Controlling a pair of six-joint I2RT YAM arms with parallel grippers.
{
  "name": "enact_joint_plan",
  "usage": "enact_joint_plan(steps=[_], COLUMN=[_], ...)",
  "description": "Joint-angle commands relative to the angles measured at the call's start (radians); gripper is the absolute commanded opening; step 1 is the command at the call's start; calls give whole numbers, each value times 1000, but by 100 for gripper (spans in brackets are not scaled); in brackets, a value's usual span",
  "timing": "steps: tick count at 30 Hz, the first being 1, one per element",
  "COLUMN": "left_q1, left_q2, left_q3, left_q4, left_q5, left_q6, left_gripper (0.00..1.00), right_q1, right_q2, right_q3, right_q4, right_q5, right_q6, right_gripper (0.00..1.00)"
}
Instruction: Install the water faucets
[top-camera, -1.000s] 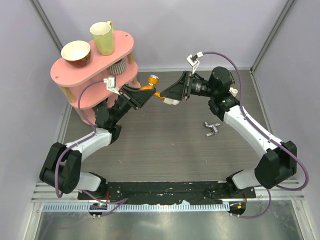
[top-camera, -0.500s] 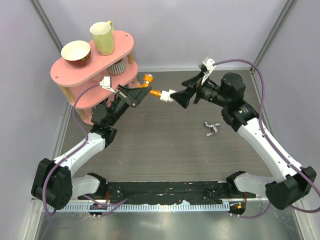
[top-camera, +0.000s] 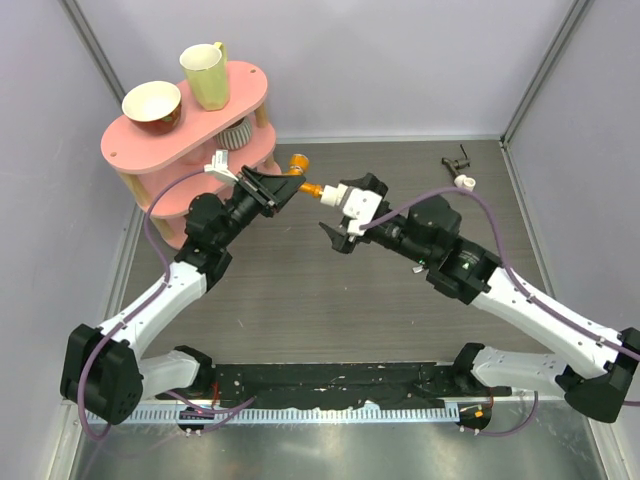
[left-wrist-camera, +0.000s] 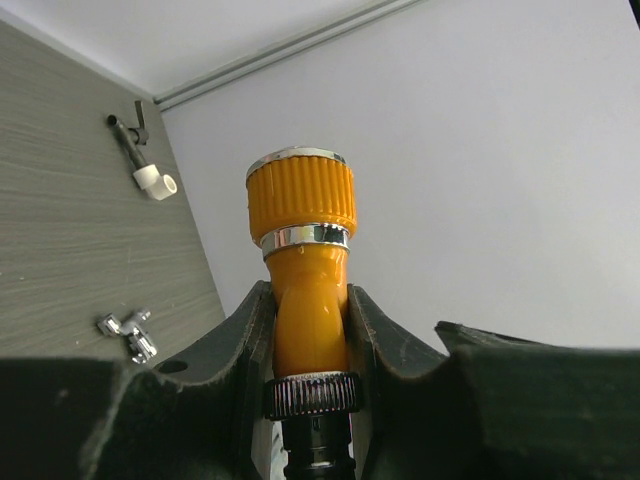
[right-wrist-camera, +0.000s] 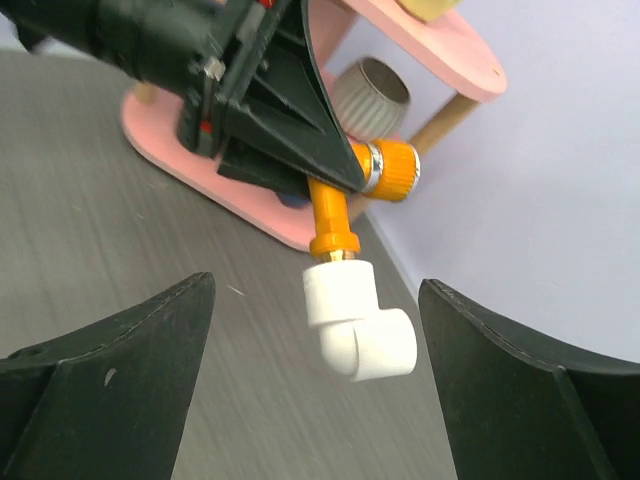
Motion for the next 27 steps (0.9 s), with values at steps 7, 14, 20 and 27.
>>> enact_joint_plan(steps=[7, 14, 20, 27], left_q1=[-2, -2, -2, -2], left_q2=[-27, -19, 14, 42], left_q3=[59, 71, 91, 90], left_q4=[24, 47, 93, 217], left_q5=[16, 42, 102, 174], left_q6=[-36, -52, -55, 19], left_gripper=[0, 0, 0, 0], right_q1=[122, 132, 137, 129], right_q2=[103, 170, 189, 157], right_q3=[-78, -139, -106, 23], right_q4=[209, 376, 326, 100], right_q5=[485, 560, 519, 329], right_q6=[-390, -483, -419, -155], right_gripper=[87, 78, 49, 13])
